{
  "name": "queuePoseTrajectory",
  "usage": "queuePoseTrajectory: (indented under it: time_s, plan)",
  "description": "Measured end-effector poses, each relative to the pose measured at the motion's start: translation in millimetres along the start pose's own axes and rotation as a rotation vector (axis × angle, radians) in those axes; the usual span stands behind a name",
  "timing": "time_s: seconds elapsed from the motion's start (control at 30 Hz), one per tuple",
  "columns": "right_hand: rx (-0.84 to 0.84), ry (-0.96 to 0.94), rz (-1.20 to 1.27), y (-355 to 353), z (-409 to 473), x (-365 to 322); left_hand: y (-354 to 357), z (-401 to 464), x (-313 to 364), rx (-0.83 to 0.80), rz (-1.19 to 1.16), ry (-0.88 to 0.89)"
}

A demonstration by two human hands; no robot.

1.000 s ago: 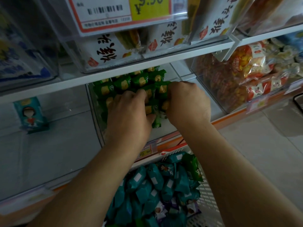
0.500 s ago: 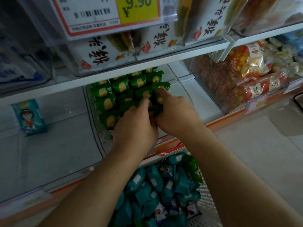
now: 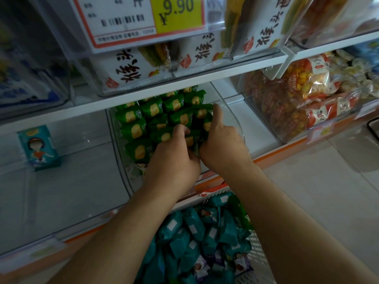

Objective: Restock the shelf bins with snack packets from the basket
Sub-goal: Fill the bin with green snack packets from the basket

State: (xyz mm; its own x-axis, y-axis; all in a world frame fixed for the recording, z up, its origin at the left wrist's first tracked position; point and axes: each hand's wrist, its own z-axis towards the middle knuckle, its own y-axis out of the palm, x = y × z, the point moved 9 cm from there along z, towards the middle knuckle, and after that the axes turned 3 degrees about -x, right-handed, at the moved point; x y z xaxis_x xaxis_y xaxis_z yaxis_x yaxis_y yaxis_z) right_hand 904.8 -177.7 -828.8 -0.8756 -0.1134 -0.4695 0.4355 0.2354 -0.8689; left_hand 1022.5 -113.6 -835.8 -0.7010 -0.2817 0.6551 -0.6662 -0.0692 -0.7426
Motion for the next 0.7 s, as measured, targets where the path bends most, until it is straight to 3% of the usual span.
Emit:
queuePoseTrajectory:
  time_s: [0.33,0.5,0.7]
  plan:
    - [0.039,0.01,0.049,-6.1,6.6,0.8,-1.0,1.1,-1.7,0.005,-0.03,-0.024]
    - [0.089,-0.02,-0.117,-17.6,6.8,1.7,5.5,5.3,-2.3,-0.061,-0.063,-0.045]
    - [-0.058,-0.061,-0.085,3.0,5.8,-2.7,16.8,0.5,-5.4,-0.191,-0.118,-0.062]
